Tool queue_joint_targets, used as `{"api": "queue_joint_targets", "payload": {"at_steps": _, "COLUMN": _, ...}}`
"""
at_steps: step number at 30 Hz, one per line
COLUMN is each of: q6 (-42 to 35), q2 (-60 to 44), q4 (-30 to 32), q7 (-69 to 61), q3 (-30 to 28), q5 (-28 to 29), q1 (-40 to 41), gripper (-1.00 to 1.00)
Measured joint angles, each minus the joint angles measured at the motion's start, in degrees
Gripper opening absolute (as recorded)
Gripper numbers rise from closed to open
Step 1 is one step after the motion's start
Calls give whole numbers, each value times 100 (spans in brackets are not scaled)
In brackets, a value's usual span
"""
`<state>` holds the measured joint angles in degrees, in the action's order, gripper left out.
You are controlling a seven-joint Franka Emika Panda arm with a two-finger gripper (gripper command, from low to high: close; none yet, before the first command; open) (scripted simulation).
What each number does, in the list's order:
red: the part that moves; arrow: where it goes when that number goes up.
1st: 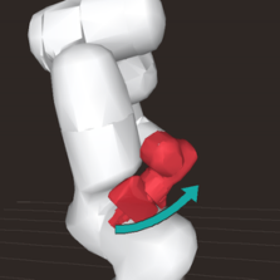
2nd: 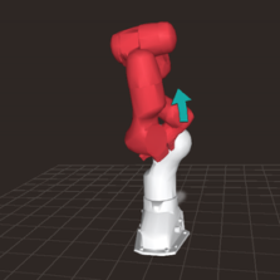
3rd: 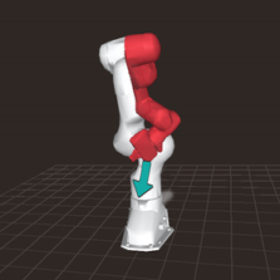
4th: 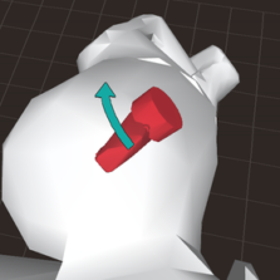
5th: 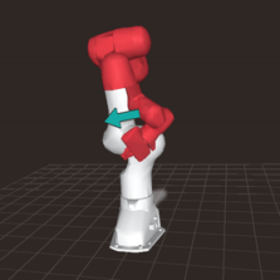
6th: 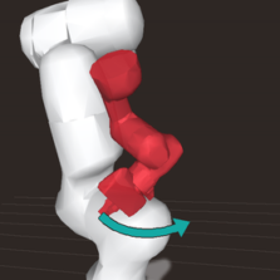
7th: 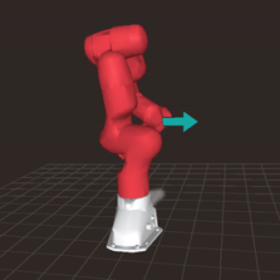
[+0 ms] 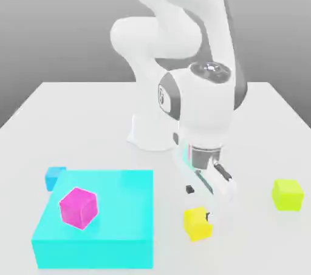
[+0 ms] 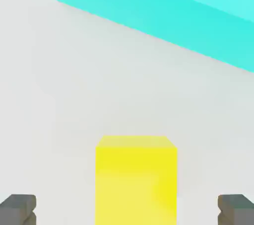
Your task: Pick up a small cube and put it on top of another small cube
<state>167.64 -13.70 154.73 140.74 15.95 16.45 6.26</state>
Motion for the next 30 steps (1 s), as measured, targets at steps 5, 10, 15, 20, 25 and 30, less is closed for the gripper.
{"api": "queue_joint_targets", "payload": {"at_steps": 5, "q6": 423, "q2": -540, "q4": -126, "q7": 361, "q3": -665, "q5": 454, "q1": -563, "gripper": -100}}
{"api": "queue_joint_targets", "payload": {"at_steps": 10, "q6": 436, "q2": -538, "q4": -123, "q7": 329, "q3": -684, "q5": 412, "q1": -590, "gripper": -100}}
{"api": "queue_joint_targets", "payload": {"at_steps": 15, "q6": -240, "q2": 376, "q4": 99, "q7": -429, "q3": 87, "q5": -589, "q1": -47, "gripper": -100}}
{"api": "queue_joint_targets", "payload": {"at_steps": 20, "q6": -1147, "q2": 1100, "q4": -114, "q7": -1004, "q3": -127, "q5": -1254, "q1": 535, "gripper": -100}}
{"api": "queue_joint_targets", "payload": {"at_steps": 25, "q6": -2128, "q2": 1624, "q4": -587, "q7": -1336, "q3": -513, "q5": -1538, "q1": 1368, "gripper": -100}}
{"api": "queue_joint_targets", "payload": {"at_steps": 30, "q6": -2822, "q2": 1944, "q4": -972, "q7": -1585, "q3": -904, "q5": -1725, "q1": 1901, "gripper": -100}}
